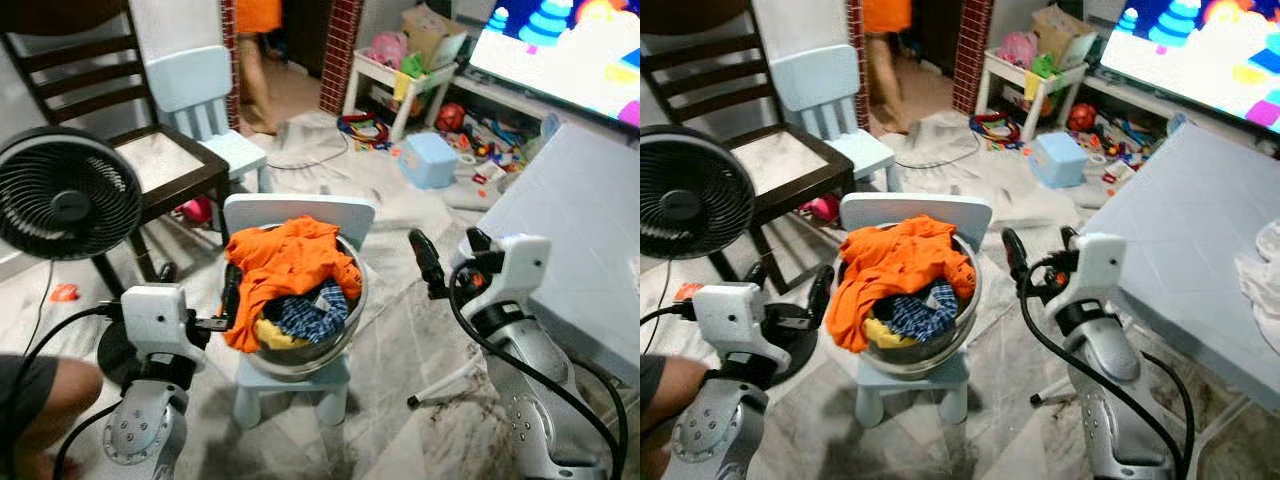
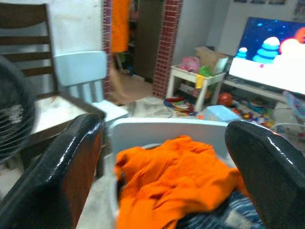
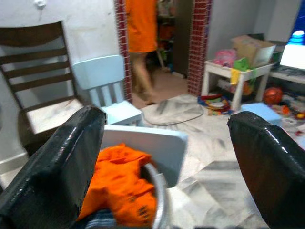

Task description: Hang hanger

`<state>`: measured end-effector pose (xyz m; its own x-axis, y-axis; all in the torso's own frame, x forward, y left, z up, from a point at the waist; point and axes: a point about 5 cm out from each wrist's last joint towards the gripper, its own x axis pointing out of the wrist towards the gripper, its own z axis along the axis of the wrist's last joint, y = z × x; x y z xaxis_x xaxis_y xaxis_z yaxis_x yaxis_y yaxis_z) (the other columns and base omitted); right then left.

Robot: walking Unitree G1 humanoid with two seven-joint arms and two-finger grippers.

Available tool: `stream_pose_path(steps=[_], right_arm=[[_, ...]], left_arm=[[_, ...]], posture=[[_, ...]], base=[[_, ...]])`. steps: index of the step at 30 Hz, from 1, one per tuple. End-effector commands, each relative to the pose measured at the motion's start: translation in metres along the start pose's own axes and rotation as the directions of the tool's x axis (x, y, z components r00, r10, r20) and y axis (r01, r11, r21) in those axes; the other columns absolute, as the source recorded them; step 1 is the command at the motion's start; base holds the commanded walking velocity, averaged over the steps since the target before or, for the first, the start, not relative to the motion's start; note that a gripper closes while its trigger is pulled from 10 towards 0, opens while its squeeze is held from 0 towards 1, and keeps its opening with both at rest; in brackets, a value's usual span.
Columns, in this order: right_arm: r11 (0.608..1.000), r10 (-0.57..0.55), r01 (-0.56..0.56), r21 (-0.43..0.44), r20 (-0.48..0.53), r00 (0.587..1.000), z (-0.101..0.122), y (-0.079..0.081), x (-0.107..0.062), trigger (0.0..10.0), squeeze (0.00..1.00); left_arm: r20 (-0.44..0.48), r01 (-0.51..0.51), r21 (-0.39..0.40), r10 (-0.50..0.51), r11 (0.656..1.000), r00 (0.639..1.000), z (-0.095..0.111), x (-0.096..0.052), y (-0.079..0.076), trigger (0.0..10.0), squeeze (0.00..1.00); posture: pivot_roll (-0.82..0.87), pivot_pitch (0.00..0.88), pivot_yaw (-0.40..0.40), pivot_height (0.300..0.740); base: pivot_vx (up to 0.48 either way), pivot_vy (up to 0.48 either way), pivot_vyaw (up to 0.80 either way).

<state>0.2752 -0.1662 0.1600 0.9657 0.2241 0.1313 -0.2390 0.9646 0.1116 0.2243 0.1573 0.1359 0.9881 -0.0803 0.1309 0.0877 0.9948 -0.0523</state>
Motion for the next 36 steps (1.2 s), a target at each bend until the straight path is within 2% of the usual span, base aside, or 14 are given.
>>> stream_pose_path(steps=[1, 5, 14, 16, 17, 20, 23, 25, 26, 28, 30, 36], right_arm=[[1.0, -0.019, 0.019, -0.021, -0.011, 1.0, 0.001, -0.006, -0.004, 10.0, 0.0], [1.0, -0.023, 0.023, -0.021, -0.013, 1.0, 0.0, -0.007, -0.004, 10.0, 0.0], [0.999, -0.031, 0.031, -0.025, -0.032, 0.999, -0.002, -0.009, -0.005, 10.0, 0.0], [1.0, -0.028, 0.028, -0.003, -0.048, 0.998, -0.004, -0.008, -0.006, 10.0, 0.0], [1.0, -0.009, 0.011, 0.022, -0.072, 0.997, -0.006, -0.005, -0.007, 10.0, 0.0], [1.0, 0.005, -0.005, -0.007, -0.084, 0.996, -0.008, -0.003, -0.008, 10.0, 0.0], [1.0, -0.004, 0.004, 0.003, -0.105, 0.994, -0.011, -0.004, -0.009, 10.0, 0.0], [1.0, 0.003, -0.003, -0.001, -0.112, 0.994, -0.012, -0.002, -0.009, 10.0, 0.0], [1.0, 0.015, -0.015, -0.002, -0.121, 0.993, -0.013, 0.0, -0.009, 10.0, 0.0], [1.0, 0.025, -0.024, 0.009, -0.137, 0.99, -0.014, 0.004, -0.008, 10.0, 0.0], [1.0, 0.022, -0.02, 0.018, -0.151, 0.988, -0.014, 0.005, -0.01, 10.0, 0.0], [1.0, -0.017, 0.019, 0.01, -0.198, 0.98, -0.019, -0.002, -0.029, 10.0, 0.0]], left_arm=[[-0.016, 0.021, -0.021, -0.021, 1.0, 1.0, -0.003, 0.001, -0.008, 10.0, 0.0], [-0.018, 0.019, -0.021, -0.02, 1.0, 1.0, -0.004, 0.001, -0.008, 10.0, 0.0], [-0.057, -0.085, 0.022, 0.087, 0.996, 0.995, -0.011, 0.002, -0.003, 10.0, 0.0], [-0.092, -0.108, -0.04, 0.104, 0.993, 0.99, -0.017, 0.002, -0.002, 10.0, 0.0], [-0.132, -0.172, -0.016, 0.168, 0.985, 0.977, -0.023, 0.002, 0.005, 10.0, 0.0], [-0.145, -0.198, -0.038, 0.191, 0.979, 0.971, -0.025, 0.001, 0.01, 10.0, 0.0], [-0.154, -0.198, -0.043, 0.189, 0.979, 0.97, -0.025, 0.001, 0.01, 10.0, 0.0], [-0.187, -0.16, -0.122, 0.135, 0.98, 0.973, -0.029, 0.001, 0.005, 10.0, 0.0], [-0.202, -0.12, -0.19, 0.08, 0.974, 0.976, -0.029, 0.002, 0.001, 10.0, 0.0], [-0.2, -0.116, -0.144, 0.086, 0.983, 0.976, -0.032, 0.008, -0.001, 10.0, 0.0], [-0.196, -0.111, -0.133, 0.084, 0.985, 0.977, -0.033, 0.011, -0.003, 10.0, 0.0], [-0.249, -0.134, -0.13, 0.098, 0.982, 0.964, -0.038, -0.002, -0.006, 10.0, 0.0]], posture=[[0.09, 0.079, -0.096, 0.74], [0.09, 0.079, -0.096, 0.74], [0.09, 0.084, -0.101, 0.74], [0.09, 0.084, -0.102, 0.74], [0.09, 0.084, -0.102, 0.74], [0.09, 0.089, -0.106, 0.74], [0.09, 0.093, -0.108, 0.74], [0.09, 0.099, -0.111, 0.74], [0.08, 0.116, -0.122, 0.74], [0.06, 0.135, -0.133, 0.74], [0.05, 0.149, -0.141, 0.74], [0.05, 0.205, -0.163, 0.74]], base=[[0.337, 0.0, 0.0], [0.326, 0.0, 0.0], [0.0, 0.0, 0.0], [0.0, 0.0, 0.0], [0.0, 0.0, 0.0], [0.0, 0.0, 0.0], [0.0, 0.0, 0.0], [0.0, 0.0, 0.0], [0.0, 0.0, 0.0], [0.0, 0.0, 0.0], [0.0, 0.0, 0.0], [0.0, 0.0, 0.0]])
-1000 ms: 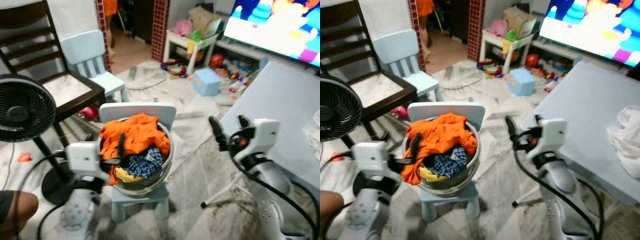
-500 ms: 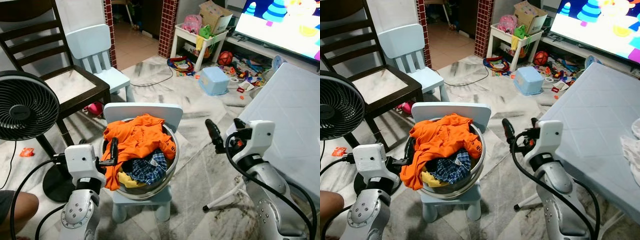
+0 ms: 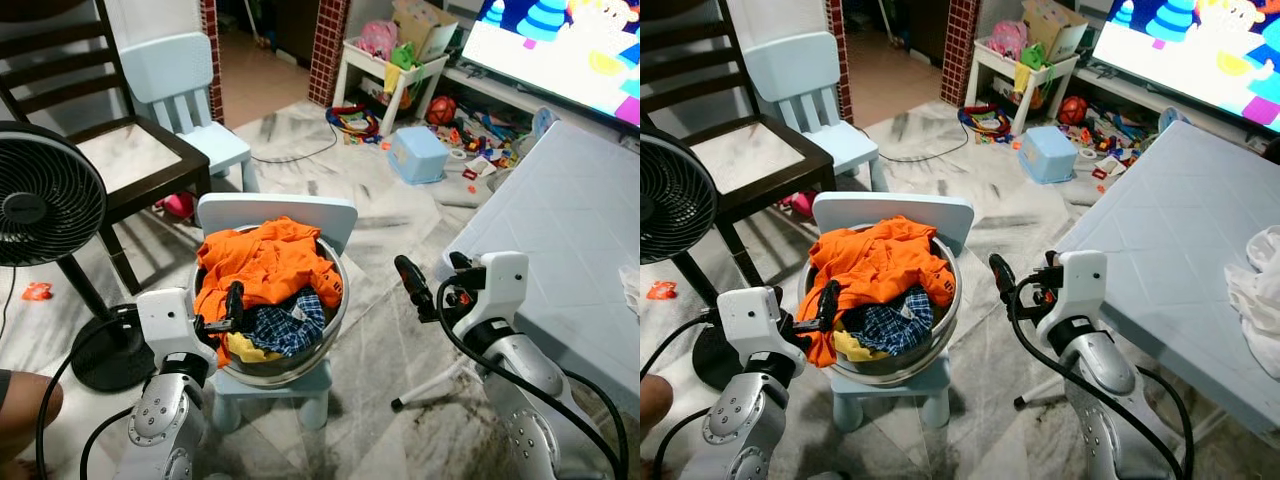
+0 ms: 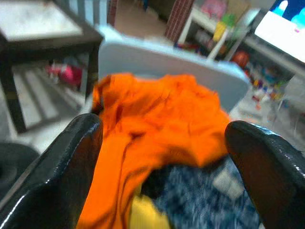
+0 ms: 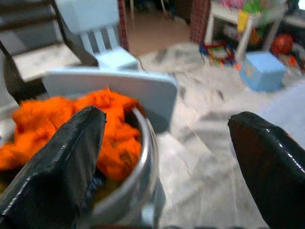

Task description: Hang hanger

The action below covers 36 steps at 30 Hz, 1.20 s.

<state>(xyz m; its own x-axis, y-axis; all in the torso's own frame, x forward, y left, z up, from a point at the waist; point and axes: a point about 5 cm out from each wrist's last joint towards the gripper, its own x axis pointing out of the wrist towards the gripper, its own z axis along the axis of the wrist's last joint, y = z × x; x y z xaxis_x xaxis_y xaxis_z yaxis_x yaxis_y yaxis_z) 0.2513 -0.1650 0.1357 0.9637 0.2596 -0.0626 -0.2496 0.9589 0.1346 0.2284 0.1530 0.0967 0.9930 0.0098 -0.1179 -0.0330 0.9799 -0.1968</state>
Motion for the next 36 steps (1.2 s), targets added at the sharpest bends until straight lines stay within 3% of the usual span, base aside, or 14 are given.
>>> stream_pose_path(steps=[1, 6, 14, 18, 21, 25, 26, 27, 28, 29, 36], right_arm=[[0.999, -0.036, 0.036, -0.011, -0.014, 0.999, 0.0, -0.007, -0.007, 10.0, 0.0], [0.998, -0.06, 0.06, -0.007, -0.06, 0.996, -0.005, -0.006, -0.018, 10.0, 0.0], [0.998, -0.057, 0.055, -0.021, -0.101, 0.993, -0.01, -0.008, -0.026, 10.0, 0.0], [0.999, -0.051, 0.049, -0.022, -0.107, 0.993, -0.007, -0.007, -0.026, 10.0, 0.0], [0.998, -0.051, 0.048, -0.026, -0.101, 0.994, -0.005, -0.008, -0.023, 10.0, 0.0], [0.998, -0.053, 0.051, -0.025, -0.091, 0.994, -0.001, -0.007, -0.021, 10.0, 0.0], [0.998, -0.054, 0.052, -0.025, -0.088, 0.995, 0.0, -0.007, -0.021, 10.0, 0.0], [0.998, -0.054, 0.052, -0.025, -0.087, 0.995, 0.001, -0.007, -0.021, 10.0, 0.0], [0.998, -0.055, 0.053, -0.026, -0.087, 0.995, 0.001, -0.006, -0.022, 10.0, 0.0], [0.998, -0.061, 0.059, -0.029, -0.085, 0.995, 0.002, -0.008, -0.023, 10.0, 0.0], [0.996, -0.084, 0.081, -0.034, -0.089, 0.992, 0.0, -0.013, -0.026, 10.0, 0.0]], left_arm=[[-0.014, -0.003, -0.004, 0.003, 1.0, 1.0, -0.001, -0.005, -0.004, 10.0, 0.0], [-0.046, 0.004, 0.017, -0.003, 1.0, 0.999, -0.005, -0.01, -0.004, 10.0, 0.0], [-0.033, -0.09, 0.068, 0.093, 0.994, 0.995, 0.002, -0.005, 0.013, 10.0, 0.0], [-0.093, -0.11, 0.094, 0.119, 0.99, 0.989, -0.004, 0.008, 0.023, 10.0, 0.0], [-0.142, -0.022, 0.098, 0.036, 0.995, 0.989, -0.011, 0.026, 0.017, 10.0, 0.0], [-0.17, -0.008, 0.084, 0.022, 0.996, 0.985, -0.016, 0.037, 0.015, 10.0, 0.0], [-0.191, 0.001, 0.077, 0.014, 0.997, 0.982, -0.02, 0.042, 0.013, 5.4, 0.0], [-0.205, 0.006, 0.074, 0.009, 0.997, 0.979, -0.023, 0.045, 0.013, 5.4, 0.0], [-0.211, 0.009, 0.075, 0.007, 0.997, 0.977, -0.025, 0.047, 0.012, 1.3, 0.0], [-0.224, 0.023, 0.081, -0.004, 0.996, 0.975, -0.027, 0.048, 0.011, 0.0, 0.0], [-0.261, 0.023, 0.091, 0.002, 0.996, 0.965, -0.035, 0.045, 0.014, 0.0, 0.0]], posture=[[0.05, 0.212, -0.164, 0.74], [0.03, 0.268, -0.187, 0.74], [0.03, 0.321, -0.19, 0.74], [0.03, 0.321, -0.191, 0.74], [0.01, 0.321, -0.19, 0.74], [-0.01, 0.321, -0.185, 0.74], [-0.02, 0.319, -0.182, 0.74], [-0.02, 0.319, -0.181, 0.74], [-0.03, 0.319, -0.179, 0.74], [-0.03, 0.318, -0.173, 0.74], [-0.02, 0.32, -0.163, 0.74]], base=[[0.0, 0.0, 0.0], [0.0, 0.0, 0.0], [0.0, 0.0, 0.0], [0.0, 0.0, 0.0], [0.0, 0.0, 0.0], [0.0, 0.0, 0.0], [0.0, 0.0, 0.0], [0.0, 0.0, 0.0], [0.0, 0.0, 0.0], [0.0, 0.0, 0.0], [0.0, 0.0, 0.0]])
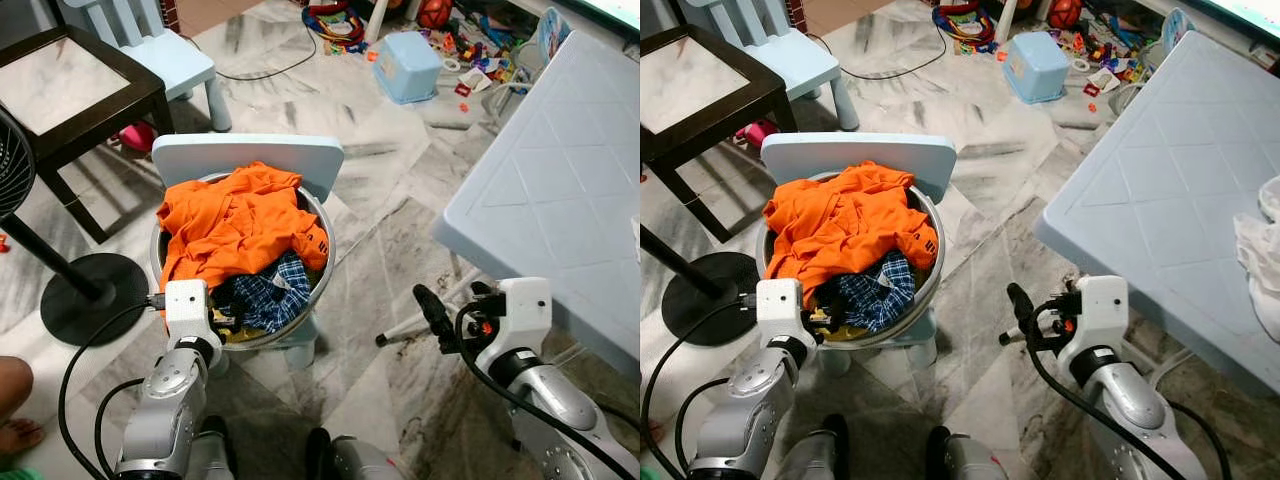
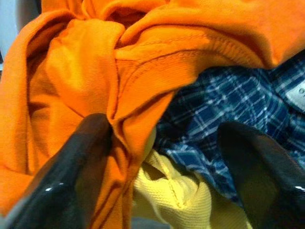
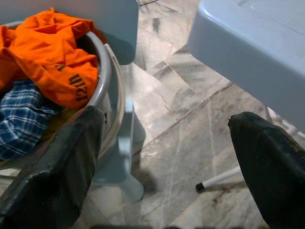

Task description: Hang hanger

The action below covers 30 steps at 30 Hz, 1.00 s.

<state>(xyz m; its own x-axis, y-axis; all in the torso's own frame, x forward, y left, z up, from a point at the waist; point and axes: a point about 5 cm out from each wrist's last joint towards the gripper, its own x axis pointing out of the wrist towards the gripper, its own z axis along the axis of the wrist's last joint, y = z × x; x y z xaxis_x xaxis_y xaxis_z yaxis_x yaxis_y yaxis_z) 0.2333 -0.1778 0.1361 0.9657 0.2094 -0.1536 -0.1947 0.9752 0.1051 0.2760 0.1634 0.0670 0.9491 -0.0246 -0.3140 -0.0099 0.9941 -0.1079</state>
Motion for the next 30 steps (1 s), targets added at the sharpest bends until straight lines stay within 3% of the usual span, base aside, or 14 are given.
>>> stream_pose_path(steps=[1, 11, 21, 30], right_arm=[[1.0, -0.022, 0.022, -0.006, -0.006, 1.0, -0.001, -0.005, -0.004, 10.0, 0.0], [1.0, -0.01, 0.01, -0.002, 0.014, 1.0, 0.0, 0.0, 0.007, 10.0, 0.0], [0.999, -0.023, 0.025, -0.026, 0.062, 0.998, 0.009, 0.001, 0.014, 10.0, 0.0], [0.999, -0.042, 0.044, -0.031, 0.074, 0.996, 0.009, -0.001, 0.016, 10.0, 0.0]], left_arm=[[-0.06, 0.01, 0.002, -0.009, 1.0, 0.998, -0.015, -0.003, -0.001, 0.0, 0.0], [-0.001, -0.03, -0.005, 0.03, 1.0, 1.0, -0.001, 0.0, 0.008, 0.0, 0.0], [0.098, -0.068, 0.04, 0.064, 0.997, 0.993, 0.019, 0.003, 0.01, 0.0, 0.0], [0.046, -0.044, 0.054, 0.042, 0.998, 0.998, 0.012, 0.008, 0.007, 0.0, 0.0]], posture=[[-0.02, 0.32, -0.163, 0.74], [0.0, 0.301, -0.159, 0.74], [0.01, 0.283, -0.144, 0.74], [0.0, 0.273, -0.133, 0.74]], base=[[0.0, 0.0, 0.0], [0.0, 0.0, 0.0], [0.0, 0.0, 0.0], [0.0, 0.0, 0.0]])
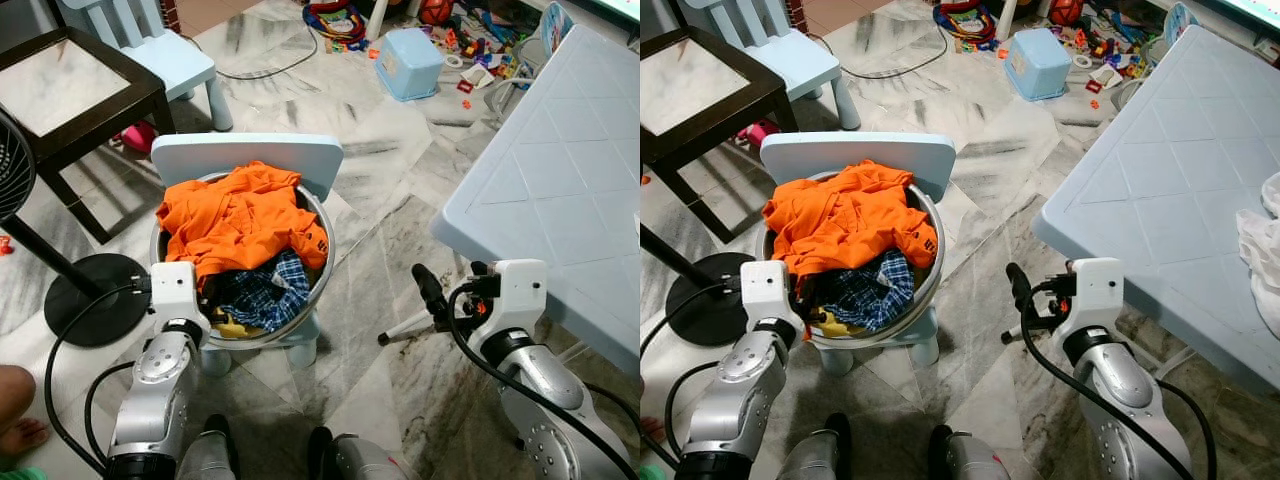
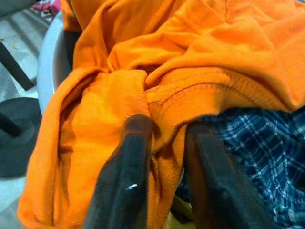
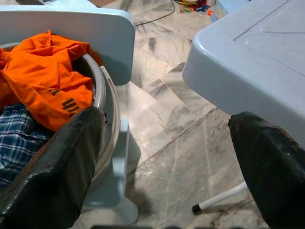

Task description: Hang hanger

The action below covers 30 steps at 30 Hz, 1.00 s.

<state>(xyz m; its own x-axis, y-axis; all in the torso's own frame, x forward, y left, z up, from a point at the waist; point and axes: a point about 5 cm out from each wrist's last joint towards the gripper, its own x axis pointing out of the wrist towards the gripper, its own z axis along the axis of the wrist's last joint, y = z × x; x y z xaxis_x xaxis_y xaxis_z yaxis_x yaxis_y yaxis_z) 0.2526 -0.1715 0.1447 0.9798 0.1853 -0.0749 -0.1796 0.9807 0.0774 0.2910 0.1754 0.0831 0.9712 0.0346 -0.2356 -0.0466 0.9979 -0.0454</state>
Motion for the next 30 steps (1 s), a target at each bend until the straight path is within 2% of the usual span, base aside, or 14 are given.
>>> stream_pose_path(steps=[1, 3, 8, 16, 21, 23, 25, 26, 28, 30], right_arm=[[1.0, -0.024, 0.024, -0.008, -0.007, 1.0, -0.002, -0.005, -0.002, 10.0, 0.0], [1.0, -0.026, 0.026, -0.009, -0.005, 1.0, -0.002, -0.005, -0.002, 10.0, 0.0], [1.0, -0.026, 0.026, -0.012, 0.0, 1.0, -0.002, -0.005, -0.001, 10.0, 0.0], [0.999, -0.027, 0.027, -0.019, 0.004, 1.0, -0.002, -0.006, 0.0, 10.0, 0.0], [0.999, -0.026, 0.026, -0.026, 0.008, 1.0, -0.002, -0.006, 0.002, 10.0, 0.0], [0.999, -0.025, 0.025, -0.03, 0.012, 1.0, -0.001, -0.006, 0.002, 10.0, 0.0], [0.999, -0.025, 0.025, -0.031, 0.013, 1.0, -0.001, -0.006, 0.002, 10.0, 0.0], [0.999, -0.026, 0.026, -0.032, 0.014, 1.0, -0.001, -0.006, 0.002, 10.0, 0.0], [0.999, -0.026, 0.027, -0.034, 0.016, 1.0, -0.001, -0.006, 0.003, 10.0, 0.0], [0.999, -0.026, 0.027, -0.035, 0.016, 1.0, -0.001, -0.006, 0.003, 10.0, 0.0]], left_arm=[[-0.044, 0.013, 0.006, -0.012, 1.0, 0.999, -0.01, -0.001, -0.004, 0.0, 0.0], [-0.044, 0.014, 0.006, -0.014, 1.0, 0.999, -0.01, -0.001, -0.005, 0.0, 0.0], [0.037, -0.007, -0.013, 0.008, 1.0, 0.999, 0.001, 0.0, -0.005, 0.0, 0.0], [0.073, -0.008, -0.035, 0.011, 0.999, 0.997, 0.006, 0.0, -0.006, 0.0, 0.0], [0.14, -0.009, -0.045, 0.015, 0.999, 0.99, 0.015, 0.001, -0.007, 0.0, 0.0], [0.238, -0.024, -0.079, 0.042, 0.997, 0.97, 0.033, 0.002, -0.007, 0.0, 0.0], [0.266, -0.036, -0.077, 0.056, 0.996, 0.962, 0.038, 0.002, -0.006, 0.0, 0.0], [0.328, -0.064, -0.089, 0.09, 0.994, 0.94, 0.053, 0.005, -0.003, 0.0, 0.0], [0.374, -0.083, -0.088, 0.11, 0.993, 0.921, 0.064, 0.007, -0.001, 0.0, 0.0], [0.386, -0.077, -0.079, 0.102, 0.994, 0.917, 0.067, 0.008, -0.002, 0.0, 0.0]], posture=[[0.0, 0.273, -0.133, 0.74], [0.0, 0.271, -0.133, 0.74], [0.0, 0.27, -0.135, 0.74], [0.0, 0.27, -0.14, 0.74], [0.0, 0.266, -0.141, 0.74], [0.0, 0.265, -0.143, 0.74], [0.0, 0.265, -0.143, 0.74], [0.0, 0.263, -0.144, 0.74], [0.0, 0.262, -0.146, 0.74], [0.0, 0.262, -0.146, 0.74]], base=[[0.0, 0.0, 0.0], [0.0, 0.0, 0.0], [0.0, 0.0, 0.0], [0.0, 0.0, 0.0], [0.0, 0.0, 0.0], [0.0, 0.0, 0.0], [0.0, 0.0, 0.0], [0.0, 0.0, 0.0], [0.0, 0.0, 0.0], [0.0, 0.0, 0.0]])
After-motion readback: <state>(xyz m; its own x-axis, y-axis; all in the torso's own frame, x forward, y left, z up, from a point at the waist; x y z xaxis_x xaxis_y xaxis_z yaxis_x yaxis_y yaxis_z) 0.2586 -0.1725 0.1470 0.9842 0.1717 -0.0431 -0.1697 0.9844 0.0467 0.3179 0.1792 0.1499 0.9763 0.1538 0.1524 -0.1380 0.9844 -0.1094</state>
